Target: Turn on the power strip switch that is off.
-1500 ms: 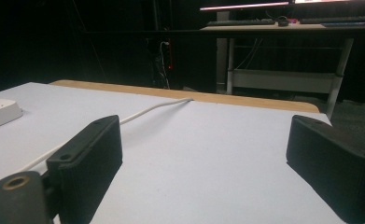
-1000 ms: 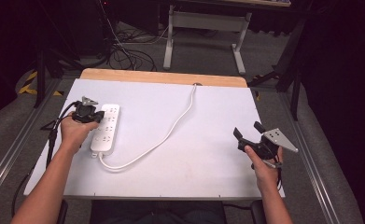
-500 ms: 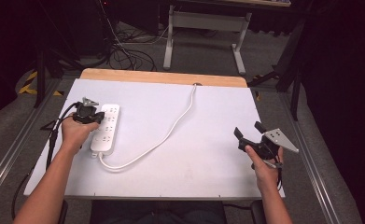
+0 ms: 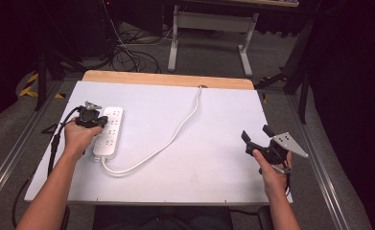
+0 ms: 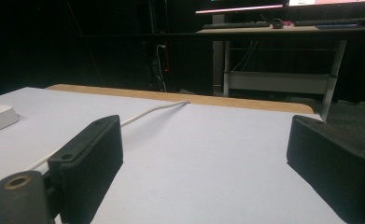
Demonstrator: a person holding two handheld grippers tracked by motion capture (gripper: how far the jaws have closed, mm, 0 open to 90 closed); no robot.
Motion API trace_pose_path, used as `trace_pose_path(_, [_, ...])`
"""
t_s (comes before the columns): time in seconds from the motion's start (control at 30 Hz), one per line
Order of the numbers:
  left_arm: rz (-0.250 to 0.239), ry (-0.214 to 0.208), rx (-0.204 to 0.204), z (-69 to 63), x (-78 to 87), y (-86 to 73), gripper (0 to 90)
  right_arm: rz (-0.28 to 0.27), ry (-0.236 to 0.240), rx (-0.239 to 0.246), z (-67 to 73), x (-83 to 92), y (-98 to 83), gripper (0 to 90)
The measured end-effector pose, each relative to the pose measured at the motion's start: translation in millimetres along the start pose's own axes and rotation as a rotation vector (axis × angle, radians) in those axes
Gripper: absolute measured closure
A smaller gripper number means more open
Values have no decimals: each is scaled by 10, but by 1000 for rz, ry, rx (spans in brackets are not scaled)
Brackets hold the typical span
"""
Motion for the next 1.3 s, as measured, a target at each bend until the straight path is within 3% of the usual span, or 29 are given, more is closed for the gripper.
trace_pose_path(0.23, [-1,11,-15,-15,-4,2,900,0,0,0,9,3,2,115])
trace_pose_path(1.3, [3,1,-2,-24,15,-6,900,0,17,5,64,8,16,115])
Point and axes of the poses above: each handheld gripper's, and its own axes: x roughly backward along the jaws, y roughly out of its top, z roughly to its left, the point moved 3 cm from there along -x, roughly forward along the jaws, and after that the axes turned 2 degrees about y, right-handed, at the moved point
